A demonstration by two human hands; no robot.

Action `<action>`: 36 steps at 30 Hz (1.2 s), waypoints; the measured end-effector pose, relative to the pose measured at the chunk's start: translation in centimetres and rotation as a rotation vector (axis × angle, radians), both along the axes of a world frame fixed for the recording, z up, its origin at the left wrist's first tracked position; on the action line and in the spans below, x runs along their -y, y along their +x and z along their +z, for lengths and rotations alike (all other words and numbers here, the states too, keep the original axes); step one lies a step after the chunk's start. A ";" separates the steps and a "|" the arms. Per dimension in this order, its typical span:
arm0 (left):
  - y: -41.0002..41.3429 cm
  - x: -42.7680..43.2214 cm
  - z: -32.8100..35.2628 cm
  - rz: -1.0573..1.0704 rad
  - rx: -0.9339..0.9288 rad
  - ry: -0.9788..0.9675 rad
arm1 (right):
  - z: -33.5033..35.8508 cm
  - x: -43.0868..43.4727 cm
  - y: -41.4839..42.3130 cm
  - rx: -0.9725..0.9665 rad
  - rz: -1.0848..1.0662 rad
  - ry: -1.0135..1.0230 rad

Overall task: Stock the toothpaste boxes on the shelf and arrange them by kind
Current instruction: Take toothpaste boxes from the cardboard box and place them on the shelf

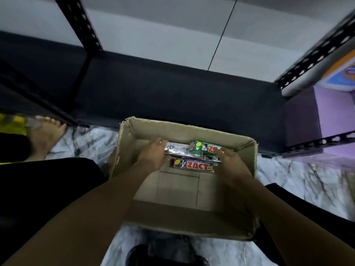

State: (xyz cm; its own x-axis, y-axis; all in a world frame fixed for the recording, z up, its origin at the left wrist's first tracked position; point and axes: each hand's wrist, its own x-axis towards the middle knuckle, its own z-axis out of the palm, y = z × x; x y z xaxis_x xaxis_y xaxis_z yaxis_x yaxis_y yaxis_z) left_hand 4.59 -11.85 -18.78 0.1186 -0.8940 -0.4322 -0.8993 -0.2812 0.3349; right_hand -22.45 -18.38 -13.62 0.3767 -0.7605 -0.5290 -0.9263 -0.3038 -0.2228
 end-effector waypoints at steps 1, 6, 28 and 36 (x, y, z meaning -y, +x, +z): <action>0.0 0.4 -0.7 0.015 -0.009 0.012 | -0.4 0.2 0.0 0.010 -0.004 0.008; -0.9 1.3 -3.5 0.168 -0.142 0.036 | -1.9 1.3 -0.8 0.032 -0.016 0.023; 1.0 -3.8 -1.3 0.703 -0.847 0.188 | -5.3 1.5 -0.6 0.011 -0.114 -0.136; 1.7 -5.4 -0.7 0.870 -1.043 0.231 | -6.4 0.1 -0.9 -0.050 -0.075 -0.053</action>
